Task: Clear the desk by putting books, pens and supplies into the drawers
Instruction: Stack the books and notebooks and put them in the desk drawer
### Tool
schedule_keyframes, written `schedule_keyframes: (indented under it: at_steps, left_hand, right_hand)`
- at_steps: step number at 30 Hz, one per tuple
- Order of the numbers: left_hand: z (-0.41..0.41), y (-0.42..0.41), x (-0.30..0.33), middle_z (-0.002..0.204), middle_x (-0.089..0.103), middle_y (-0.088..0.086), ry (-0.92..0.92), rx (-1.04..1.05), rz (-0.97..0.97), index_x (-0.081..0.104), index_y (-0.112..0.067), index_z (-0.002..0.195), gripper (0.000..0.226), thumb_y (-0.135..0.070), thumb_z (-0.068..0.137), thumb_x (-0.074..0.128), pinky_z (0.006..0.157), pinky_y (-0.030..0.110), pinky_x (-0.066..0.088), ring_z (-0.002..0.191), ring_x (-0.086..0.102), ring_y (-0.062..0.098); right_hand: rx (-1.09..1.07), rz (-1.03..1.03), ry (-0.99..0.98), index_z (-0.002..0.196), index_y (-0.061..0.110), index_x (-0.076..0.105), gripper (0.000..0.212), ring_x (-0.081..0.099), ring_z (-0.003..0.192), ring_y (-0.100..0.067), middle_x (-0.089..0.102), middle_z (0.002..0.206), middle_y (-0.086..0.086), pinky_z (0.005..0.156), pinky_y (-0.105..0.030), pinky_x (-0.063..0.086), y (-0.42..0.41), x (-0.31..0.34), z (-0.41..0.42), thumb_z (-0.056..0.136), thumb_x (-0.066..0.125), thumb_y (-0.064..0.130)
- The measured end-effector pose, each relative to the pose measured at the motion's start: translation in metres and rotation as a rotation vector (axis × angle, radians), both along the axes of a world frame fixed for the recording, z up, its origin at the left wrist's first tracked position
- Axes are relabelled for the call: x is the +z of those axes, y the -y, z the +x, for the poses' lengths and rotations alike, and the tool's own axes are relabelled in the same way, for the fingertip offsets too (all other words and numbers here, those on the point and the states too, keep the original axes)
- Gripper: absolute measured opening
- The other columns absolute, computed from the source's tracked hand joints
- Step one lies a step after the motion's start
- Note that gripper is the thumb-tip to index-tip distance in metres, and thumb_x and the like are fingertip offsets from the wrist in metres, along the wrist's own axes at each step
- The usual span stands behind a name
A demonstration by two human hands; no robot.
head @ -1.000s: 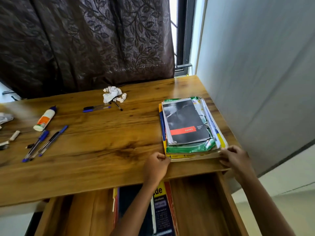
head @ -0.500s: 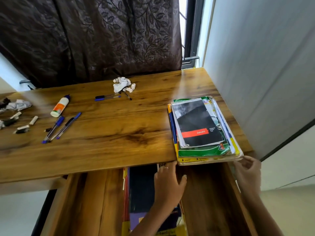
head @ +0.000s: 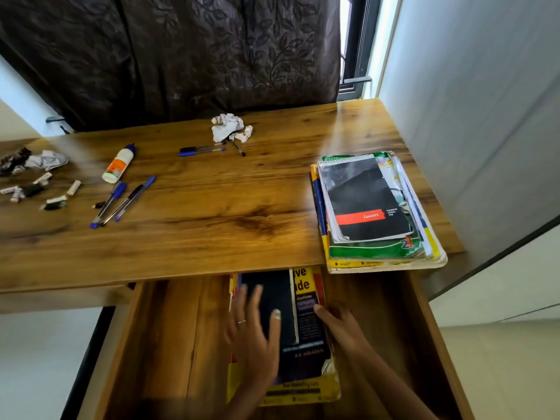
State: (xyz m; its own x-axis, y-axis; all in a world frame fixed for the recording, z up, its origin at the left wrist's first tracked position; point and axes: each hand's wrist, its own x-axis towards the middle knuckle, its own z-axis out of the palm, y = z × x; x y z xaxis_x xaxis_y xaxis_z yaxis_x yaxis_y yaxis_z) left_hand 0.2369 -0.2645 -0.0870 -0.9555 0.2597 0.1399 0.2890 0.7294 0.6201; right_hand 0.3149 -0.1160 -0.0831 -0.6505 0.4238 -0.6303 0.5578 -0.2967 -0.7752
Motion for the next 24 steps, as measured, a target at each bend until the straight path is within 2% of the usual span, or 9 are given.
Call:
schedule_keyframes:
  at_steps: [3, 5, 7, 9, 11, 13, 17, 21, 24]
  left_hand:
    - [-0.011, 0.018, -0.017, 0.146, 0.041, 0.007, 0.482, 0.278, 0.291, 0.033, -0.025, 0.143, 0.091, -0.080, 0.071, 0.044, 0.107, 0.050, 0.036, 0.131, 0.042, 0.029]
    - [-0.020, 0.029, -0.027, 0.136, 0.052, 0.006, 0.662, 0.278, 0.292, 0.035, -0.022, 0.141, 0.108, -0.089, 0.057, 0.052, 0.101, 0.050, 0.043, 0.121, 0.052, 0.028]
    - [-0.025, 0.031, -0.027, 0.130, 0.057, 0.003, 0.761, 0.213, 0.301, 0.044, -0.020, 0.134, 0.101, -0.080, 0.056, 0.064, 0.098, 0.044, 0.048, 0.114, 0.056, 0.023]
    - [-0.028, 0.030, -0.022, 0.127, 0.058, 0.001, 0.800, 0.162, 0.337, 0.045, -0.023, 0.130, 0.088, -0.067, 0.059, 0.071, 0.092, 0.037, 0.051, 0.110, 0.058, 0.020]
    - [-0.030, 0.030, -0.020, 0.126, 0.057, 0.000, 0.812, 0.121, 0.331, 0.041, -0.023, 0.135, 0.093, -0.065, 0.058, 0.074, 0.087, 0.033, 0.053, 0.108, 0.059, 0.019]
    - [-0.031, 0.030, -0.020, 0.126, 0.058, 0.001, 0.825, 0.106, 0.351, 0.038, -0.021, 0.138, 0.098, -0.060, 0.058, 0.078, 0.081, 0.027, 0.054, 0.107, 0.060, 0.018]
    - [-0.036, 0.037, -0.020, 0.126, 0.059, 0.005, 0.857, 0.116, 0.370, 0.039, -0.018, 0.138, 0.084, -0.038, 0.068, 0.081, 0.071, 0.019, 0.052, 0.100, 0.061, 0.016]
    - [-0.046, 0.058, -0.020, 0.129, 0.058, 0.004, 0.869, 0.136, 0.352, 0.031, -0.017, 0.145, 0.104, -0.049, 0.060, 0.081, 0.078, 0.024, 0.053, 0.107, 0.061, 0.019]
    - [-0.054, 0.079, -0.018, 0.125, 0.059, 0.002, 0.813, 0.158, 0.324, 0.039, -0.021, 0.138, 0.091, -0.050, 0.063, 0.081, 0.085, 0.031, 0.053, 0.104, 0.061, 0.019]
  right_hand:
    - [0.044, 0.009, -0.006, 0.118, 0.016, 0.054, 0.048, 0.065, 0.098, -0.018, 0.066, 0.112, -0.003, 0.087, -0.035, 0.054, 0.005, -0.003, -0.007, 0.080, 0.066, 0.041]
    - [0.051, 0.017, -0.017, 0.119, 0.018, 0.056, 0.051, 0.064, 0.101, -0.017, 0.066, 0.112, -0.001, 0.093, -0.038, 0.050, 0.007, -0.001, -0.010, 0.076, 0.069, 0.044]
    - [0.036, -0.038, -0.026, 0.119, 0.017, 0.057, 0.063, 0.066, 0.098, -0.017, 0.068, 0.108, 0.000, 0.091, -0.038, 0.052, 0.007, 0.001, -0.011, 0.068, 0.072, 0.051]
    - [0.054, -0.018, 0.006, 0.124, 0.020, 0.053, 0.088, 0.064, 0.104, -0.020, 0.066, 0.114, -0.001, 0.095, -0.044, 0.050, 0.009, 0.000, -0.014, 0.054, 0.074, 0.068]
    - [0.087, 0.095, 0.093, 0.132, 0.025, 0.043, 0.111, 0.053, 0.119, -0.024, 0.056, 0.128, -0.002, 0.103, -0.049, 0.042, 0.014, -0.005, -0.019, 0.041, 0.068, 0.084]
    - [0.135, 0.207, 0.208, 0.139, 0.025, 0.031, 0.126, 0.035, 0.133, -0.030, 0.039, 0.142, -0.006, 0.110, -0.051, 0.032, 0.019, -0.008, -0.024, 0.035, 0.063, 0.089]
    - [0.209, 0.296, 0.299, 0.144, 0.015, 0.019, 0.118, 0.014, 0.141, -0.034, 0.017, 0.151, -0.014, 0.114, -0.050, 0.021, 0.028, 0.002, -0.032, 0.055, 0.074, 0.068]
    - [0.263, 0.309, 0.344, 0.146, 0.010, 0.014, 0.119, 0.010, 0.142, -0.034, 0.011, 0.153, -0.015, 0.114, -0.050, 0.020, 0.045, 0.000, -0.043, 0.059, 0.073, 0.066]
    - [0.284, 0.310, 0.335, 0.146, 0.009, 0.014, 0.119, 0.010, 0.142, -0.034, 0.011, 0.153, -0.014, 0.115, -0.049, 0.021, 0.063, 0.001, -0.056, 0.059, 0.074, 0.064]
